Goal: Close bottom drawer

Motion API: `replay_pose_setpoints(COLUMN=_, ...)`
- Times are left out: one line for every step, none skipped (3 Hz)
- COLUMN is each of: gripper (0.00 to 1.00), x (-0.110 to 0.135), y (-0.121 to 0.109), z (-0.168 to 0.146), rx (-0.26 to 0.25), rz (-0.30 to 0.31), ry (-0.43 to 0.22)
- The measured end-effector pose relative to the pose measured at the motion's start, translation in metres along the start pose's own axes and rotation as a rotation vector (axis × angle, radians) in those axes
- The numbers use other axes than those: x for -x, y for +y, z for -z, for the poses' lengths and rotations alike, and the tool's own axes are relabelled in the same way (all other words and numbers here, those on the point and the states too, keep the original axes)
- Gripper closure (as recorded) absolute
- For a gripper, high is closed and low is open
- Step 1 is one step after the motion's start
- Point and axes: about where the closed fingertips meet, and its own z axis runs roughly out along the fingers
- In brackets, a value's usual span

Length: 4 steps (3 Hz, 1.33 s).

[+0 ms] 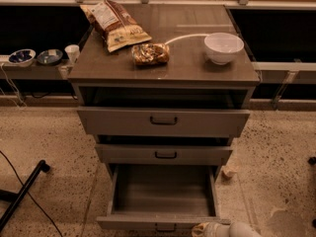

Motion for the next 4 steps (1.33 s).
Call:
replay_pose_setpoints(gripper=1.00, x=0.006, y=-0.012, z=-0.009, rx=-0.089, rz=-0.033, ry=-0.008)
replay_pose_setpoints(gripper=1.00, x=0.010, y=-0.021, z=-0.011, rx=-0.138, rz=-0.043, ry=-0.014)
replay_pose_setpoints(gripper=1.00, x=0.012, y=-0.041, z=-0.019, rx=-0.192, rz=-0.050, ry=-0.034)
replay_pose_setpoints(gripper=1.00, x=0.014, y=-0.068, z=-0.036, rx=-0.222, rz=-0.057, ry=-0.062)
